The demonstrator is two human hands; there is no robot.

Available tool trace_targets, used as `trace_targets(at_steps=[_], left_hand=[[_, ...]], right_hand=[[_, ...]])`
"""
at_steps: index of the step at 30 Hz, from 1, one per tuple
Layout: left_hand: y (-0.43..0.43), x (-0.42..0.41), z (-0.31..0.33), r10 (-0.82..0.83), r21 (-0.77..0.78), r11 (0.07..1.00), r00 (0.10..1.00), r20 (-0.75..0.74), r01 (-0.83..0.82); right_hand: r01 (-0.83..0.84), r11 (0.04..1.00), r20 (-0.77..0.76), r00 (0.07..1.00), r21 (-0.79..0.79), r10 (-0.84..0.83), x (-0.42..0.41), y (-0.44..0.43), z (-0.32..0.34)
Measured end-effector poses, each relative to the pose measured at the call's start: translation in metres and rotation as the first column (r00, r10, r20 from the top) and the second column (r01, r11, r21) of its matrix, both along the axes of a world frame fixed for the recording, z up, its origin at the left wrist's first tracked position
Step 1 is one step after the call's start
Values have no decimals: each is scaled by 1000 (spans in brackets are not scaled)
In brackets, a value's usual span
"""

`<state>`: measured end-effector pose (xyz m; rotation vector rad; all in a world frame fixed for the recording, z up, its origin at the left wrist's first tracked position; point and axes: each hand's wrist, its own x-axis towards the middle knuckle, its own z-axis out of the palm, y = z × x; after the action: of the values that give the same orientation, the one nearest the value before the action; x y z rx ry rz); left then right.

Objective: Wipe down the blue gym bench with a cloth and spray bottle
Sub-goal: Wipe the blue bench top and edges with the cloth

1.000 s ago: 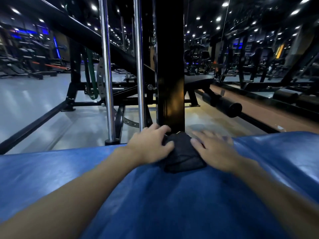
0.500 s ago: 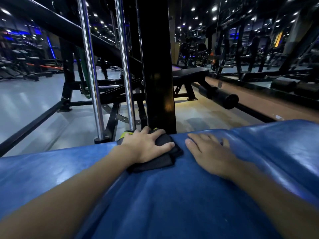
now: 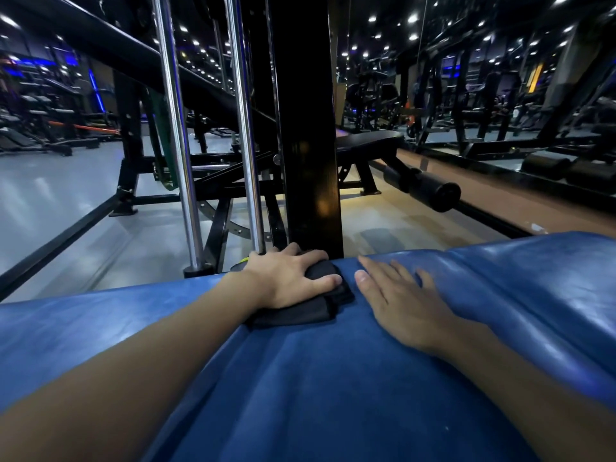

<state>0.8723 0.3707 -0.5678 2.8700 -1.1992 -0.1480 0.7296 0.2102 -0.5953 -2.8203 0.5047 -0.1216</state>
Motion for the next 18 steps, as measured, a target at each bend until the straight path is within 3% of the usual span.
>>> trace_targets(at_steps=[8, 12, 18], left_hand=[[53, 15, 0, 34, 31, 999, 999, 26, -34], [76, 14, -2, 58, 40, 997, 996, 65, -60], [84, 5, -5, 81, -64, 995, 991, 109, -75]], right_hand=[[-15, 977, -125, 992, -213, -12, 7, 22, 11], [-99, 994, -122, 988, -55, 92, 7, 60, 9], [-58, 994, -88, 995, -93, 50, 1, 71, 4]])
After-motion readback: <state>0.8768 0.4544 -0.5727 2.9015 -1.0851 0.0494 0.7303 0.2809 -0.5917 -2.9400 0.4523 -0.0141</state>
